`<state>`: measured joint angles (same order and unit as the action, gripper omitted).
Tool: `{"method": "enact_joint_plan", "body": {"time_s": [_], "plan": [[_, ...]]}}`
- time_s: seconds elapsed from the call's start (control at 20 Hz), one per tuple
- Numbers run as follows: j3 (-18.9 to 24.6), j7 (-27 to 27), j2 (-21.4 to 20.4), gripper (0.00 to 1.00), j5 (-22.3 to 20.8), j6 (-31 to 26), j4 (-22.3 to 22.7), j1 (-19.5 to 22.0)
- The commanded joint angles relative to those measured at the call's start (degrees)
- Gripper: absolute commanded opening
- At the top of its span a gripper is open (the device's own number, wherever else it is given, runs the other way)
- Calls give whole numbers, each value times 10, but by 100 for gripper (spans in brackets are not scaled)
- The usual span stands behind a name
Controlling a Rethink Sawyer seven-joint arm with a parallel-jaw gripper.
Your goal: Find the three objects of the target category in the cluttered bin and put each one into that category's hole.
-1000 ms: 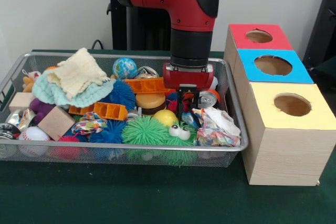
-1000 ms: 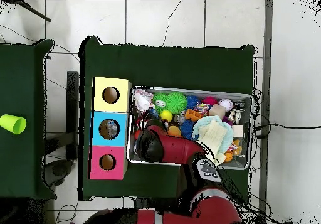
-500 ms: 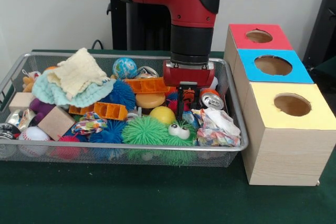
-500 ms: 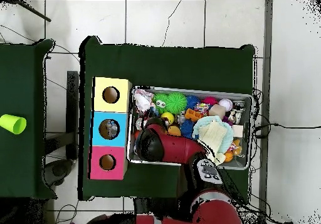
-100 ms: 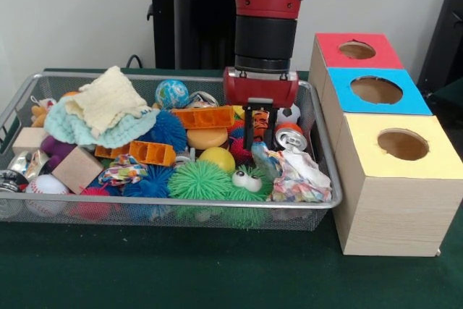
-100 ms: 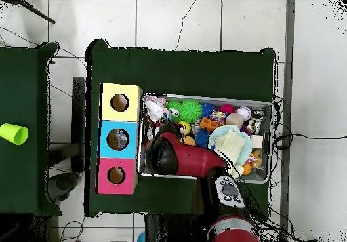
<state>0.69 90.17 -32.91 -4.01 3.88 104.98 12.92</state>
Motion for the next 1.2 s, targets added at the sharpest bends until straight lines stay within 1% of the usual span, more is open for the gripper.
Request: {"method": "enact_joint_plan", "body": {"time_s": [0.05,0.5,0.9,1.2], "plan": [[35,66,-21,0,-15,-65,19,4],[33,65,-70,0,-11,-107,46,3],[36,61,-102,0,-14,-132,68,7],[40,61,-136,0,-9,-156,92,10]]}}
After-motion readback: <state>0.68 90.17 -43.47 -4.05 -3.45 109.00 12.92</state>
